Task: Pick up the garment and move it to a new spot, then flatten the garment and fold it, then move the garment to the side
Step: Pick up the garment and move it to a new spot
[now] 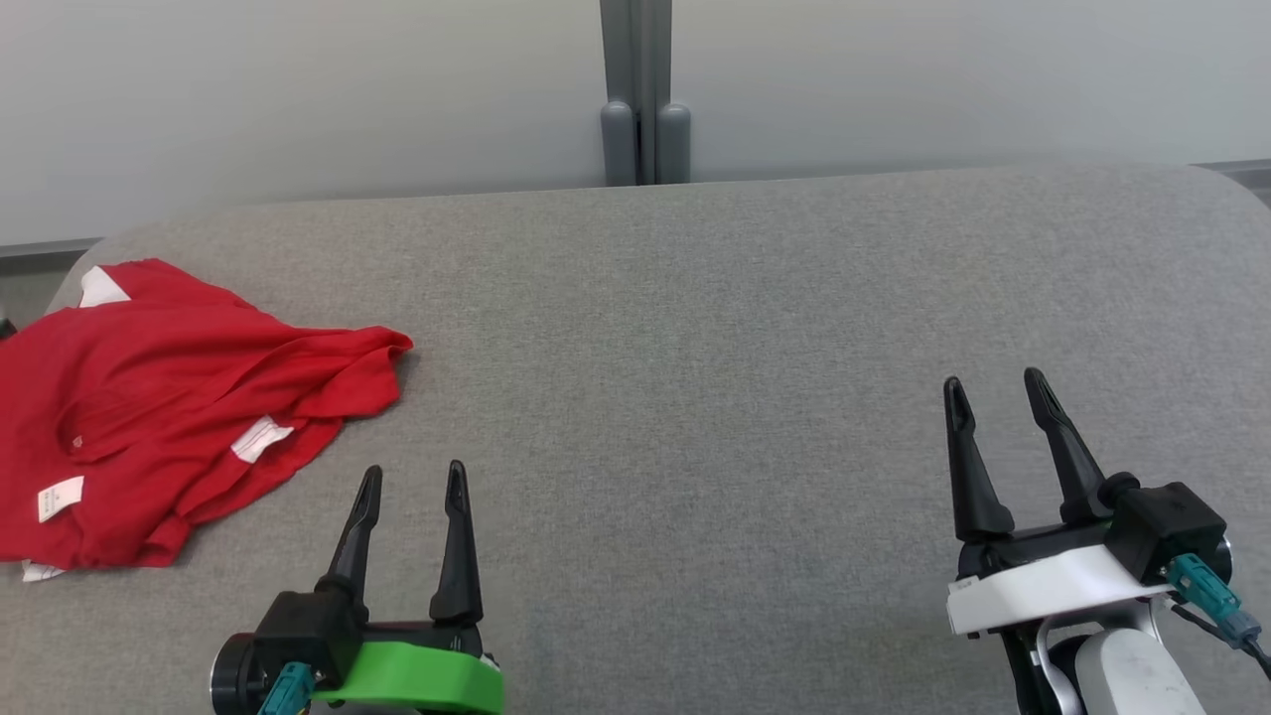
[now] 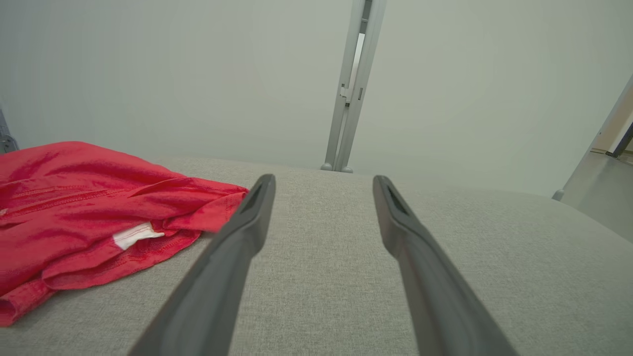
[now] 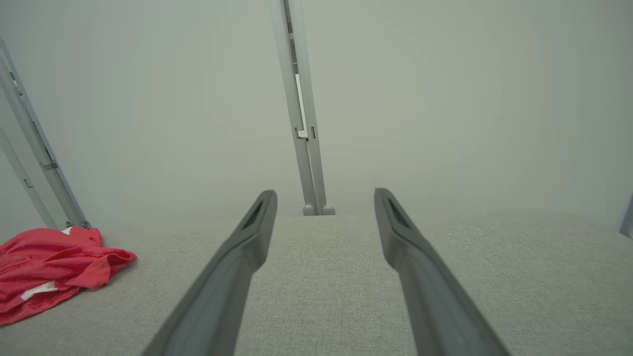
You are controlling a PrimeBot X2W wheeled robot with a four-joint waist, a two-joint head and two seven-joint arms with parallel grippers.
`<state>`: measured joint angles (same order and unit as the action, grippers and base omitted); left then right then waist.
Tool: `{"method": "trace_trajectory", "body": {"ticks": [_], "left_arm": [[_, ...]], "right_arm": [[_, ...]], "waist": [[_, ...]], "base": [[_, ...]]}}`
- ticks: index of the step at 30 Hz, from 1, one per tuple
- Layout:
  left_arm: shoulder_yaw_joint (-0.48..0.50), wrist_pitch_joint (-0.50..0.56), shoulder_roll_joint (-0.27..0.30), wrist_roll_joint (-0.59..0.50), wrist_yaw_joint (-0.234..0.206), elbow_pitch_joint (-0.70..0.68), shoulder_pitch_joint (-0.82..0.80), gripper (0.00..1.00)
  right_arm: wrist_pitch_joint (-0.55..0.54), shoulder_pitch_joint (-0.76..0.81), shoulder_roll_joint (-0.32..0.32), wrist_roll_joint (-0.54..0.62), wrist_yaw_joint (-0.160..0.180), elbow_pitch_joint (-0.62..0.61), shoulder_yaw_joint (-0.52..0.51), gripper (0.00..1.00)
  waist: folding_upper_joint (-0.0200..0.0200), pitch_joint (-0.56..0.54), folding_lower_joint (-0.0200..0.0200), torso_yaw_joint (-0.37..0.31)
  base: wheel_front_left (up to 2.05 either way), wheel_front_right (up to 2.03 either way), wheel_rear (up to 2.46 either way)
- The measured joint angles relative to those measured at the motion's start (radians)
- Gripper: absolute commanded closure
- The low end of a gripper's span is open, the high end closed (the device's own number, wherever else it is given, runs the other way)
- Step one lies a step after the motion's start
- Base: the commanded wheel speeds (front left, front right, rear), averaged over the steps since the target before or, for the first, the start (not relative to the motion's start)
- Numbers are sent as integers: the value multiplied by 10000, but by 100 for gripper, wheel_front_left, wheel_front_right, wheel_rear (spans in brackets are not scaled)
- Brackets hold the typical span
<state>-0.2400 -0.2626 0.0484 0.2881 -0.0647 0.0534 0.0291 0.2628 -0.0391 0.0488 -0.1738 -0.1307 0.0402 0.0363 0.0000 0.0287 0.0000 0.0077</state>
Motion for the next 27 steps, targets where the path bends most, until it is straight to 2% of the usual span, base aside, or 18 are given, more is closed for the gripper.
{"method": "trace_trajectory", "body": {"ticks": [8,27], "left_arm": [[125,-15,2,-2,-73,82,-16,0],[736,-15,4,-209,-173,36,39,0]], "right_arm": [[0,139,-2,44,0,102,144,0],[0,183,-4,128,-2,646,936,0]], "waist": [[0,20,0,780],[0,-103,0,3586]], "base": [[0,0,0],[0,0,0]]}}
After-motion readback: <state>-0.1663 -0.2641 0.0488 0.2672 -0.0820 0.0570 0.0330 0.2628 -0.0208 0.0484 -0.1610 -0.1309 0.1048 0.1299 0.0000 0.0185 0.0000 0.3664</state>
